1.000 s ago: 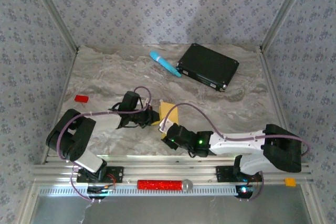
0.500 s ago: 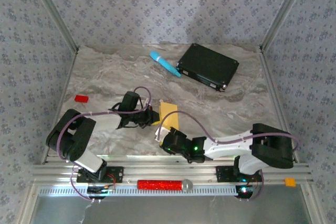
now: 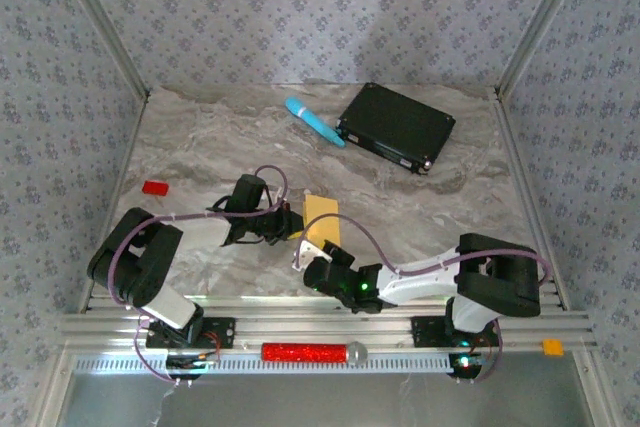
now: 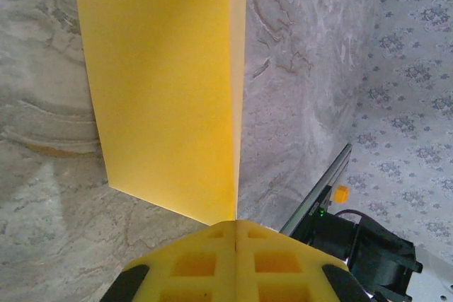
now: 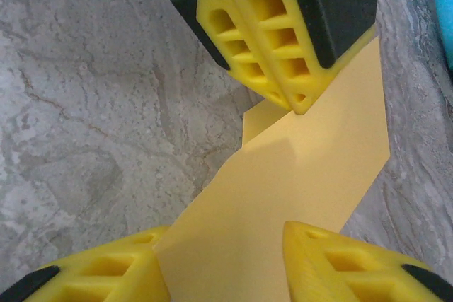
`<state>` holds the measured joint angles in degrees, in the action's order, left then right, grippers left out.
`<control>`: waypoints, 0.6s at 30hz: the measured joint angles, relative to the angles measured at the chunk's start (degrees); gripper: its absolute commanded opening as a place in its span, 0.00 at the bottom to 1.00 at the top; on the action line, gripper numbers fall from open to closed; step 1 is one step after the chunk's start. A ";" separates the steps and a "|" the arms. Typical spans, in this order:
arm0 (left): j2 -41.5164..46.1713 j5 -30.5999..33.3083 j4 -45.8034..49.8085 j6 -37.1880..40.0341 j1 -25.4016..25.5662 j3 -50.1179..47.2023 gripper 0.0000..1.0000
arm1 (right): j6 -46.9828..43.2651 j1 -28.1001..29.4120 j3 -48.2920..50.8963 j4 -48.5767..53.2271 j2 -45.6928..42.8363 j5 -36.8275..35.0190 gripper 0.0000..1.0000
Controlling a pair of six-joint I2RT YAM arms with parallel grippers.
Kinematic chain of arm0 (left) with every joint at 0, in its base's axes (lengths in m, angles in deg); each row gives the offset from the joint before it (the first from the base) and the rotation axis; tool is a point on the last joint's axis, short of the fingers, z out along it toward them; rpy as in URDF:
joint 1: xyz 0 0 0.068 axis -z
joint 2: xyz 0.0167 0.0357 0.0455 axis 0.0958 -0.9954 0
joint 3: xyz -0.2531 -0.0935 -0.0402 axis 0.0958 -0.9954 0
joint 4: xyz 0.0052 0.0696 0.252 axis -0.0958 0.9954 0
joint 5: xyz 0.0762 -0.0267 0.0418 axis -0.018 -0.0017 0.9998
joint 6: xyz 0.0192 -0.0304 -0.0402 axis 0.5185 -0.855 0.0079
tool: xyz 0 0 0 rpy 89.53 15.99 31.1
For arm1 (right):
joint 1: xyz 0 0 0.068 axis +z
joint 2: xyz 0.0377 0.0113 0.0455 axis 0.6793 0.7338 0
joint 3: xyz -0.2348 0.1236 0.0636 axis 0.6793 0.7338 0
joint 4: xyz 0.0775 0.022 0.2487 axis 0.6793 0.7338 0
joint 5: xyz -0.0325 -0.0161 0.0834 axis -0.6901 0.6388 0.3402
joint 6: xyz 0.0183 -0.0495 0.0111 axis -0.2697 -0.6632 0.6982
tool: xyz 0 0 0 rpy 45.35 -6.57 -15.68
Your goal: Fold a paper plane with a square sheet of paper (pick it up from the middle)
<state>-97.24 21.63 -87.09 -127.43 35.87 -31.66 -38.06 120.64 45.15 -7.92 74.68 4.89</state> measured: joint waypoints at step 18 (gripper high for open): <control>0.00 0.26 -0.02 -0.39 0.00 0.00 0.00 | 2.25 0.20 0.85 -1.51 -0.13 0.09 0.24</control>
<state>-97.24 21.89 -87.11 -127.82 35.87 -31.66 -35.81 120.83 46.01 -9.43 74.55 4.97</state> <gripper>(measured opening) 0.052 0.234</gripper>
